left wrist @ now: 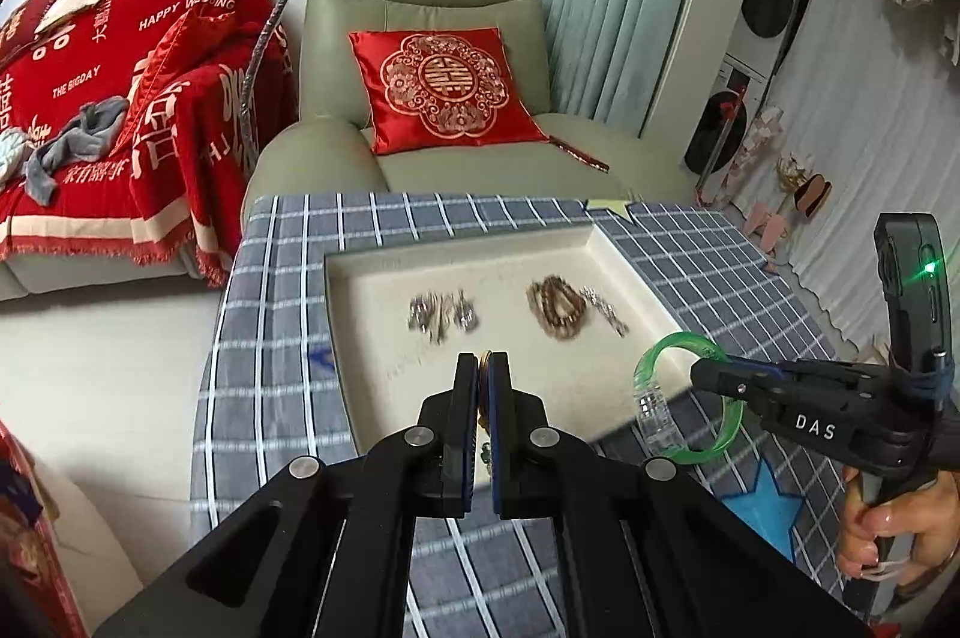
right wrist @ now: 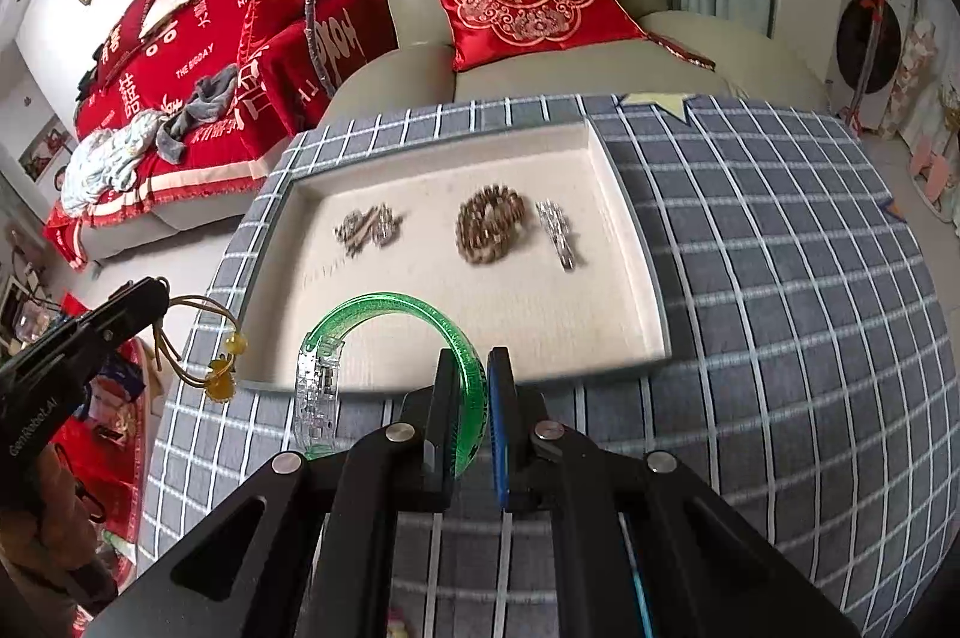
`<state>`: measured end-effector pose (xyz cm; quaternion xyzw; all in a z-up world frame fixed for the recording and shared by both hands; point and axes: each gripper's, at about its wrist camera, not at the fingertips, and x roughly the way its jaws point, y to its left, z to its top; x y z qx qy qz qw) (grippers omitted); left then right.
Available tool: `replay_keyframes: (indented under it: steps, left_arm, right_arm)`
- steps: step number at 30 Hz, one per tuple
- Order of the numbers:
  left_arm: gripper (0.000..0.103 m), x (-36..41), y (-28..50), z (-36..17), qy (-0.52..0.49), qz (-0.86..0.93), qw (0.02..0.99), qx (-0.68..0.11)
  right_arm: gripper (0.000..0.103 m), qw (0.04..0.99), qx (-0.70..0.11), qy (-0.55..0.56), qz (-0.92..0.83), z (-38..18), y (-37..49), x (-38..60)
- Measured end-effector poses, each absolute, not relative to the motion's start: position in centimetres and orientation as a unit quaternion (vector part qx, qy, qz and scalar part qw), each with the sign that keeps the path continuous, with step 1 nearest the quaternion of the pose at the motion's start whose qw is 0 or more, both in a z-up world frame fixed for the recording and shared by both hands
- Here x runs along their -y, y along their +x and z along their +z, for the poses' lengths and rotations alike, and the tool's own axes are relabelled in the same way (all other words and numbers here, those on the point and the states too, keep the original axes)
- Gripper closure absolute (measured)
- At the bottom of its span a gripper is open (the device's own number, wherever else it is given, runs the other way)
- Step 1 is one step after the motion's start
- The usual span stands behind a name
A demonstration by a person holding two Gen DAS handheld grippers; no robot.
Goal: Organize jewelry
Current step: 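Carry the hair tie with the left tool into the tray while the right tool carries the bangle there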
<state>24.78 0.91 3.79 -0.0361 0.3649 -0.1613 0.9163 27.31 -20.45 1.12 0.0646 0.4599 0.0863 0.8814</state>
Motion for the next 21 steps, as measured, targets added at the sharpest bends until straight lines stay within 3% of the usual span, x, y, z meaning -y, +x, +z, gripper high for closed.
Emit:
replay_keyframes:
  steps: [9,21]
  left_arm:
    - [0.085,0.5,29.4,2.7,-0.025,-0.167,0.912,-0.375]
    - [0.085,2.6,32.9,-2.4,0.002,-0.178,0.884,-0.433]
  right_arm:
    - [0.093,0.877,-0.471,0.056,0.079,0.1,31.9,19.5]
    - [0.093,0.845,-0.527,0.056,0.072,-5.2,35.3,19.2]
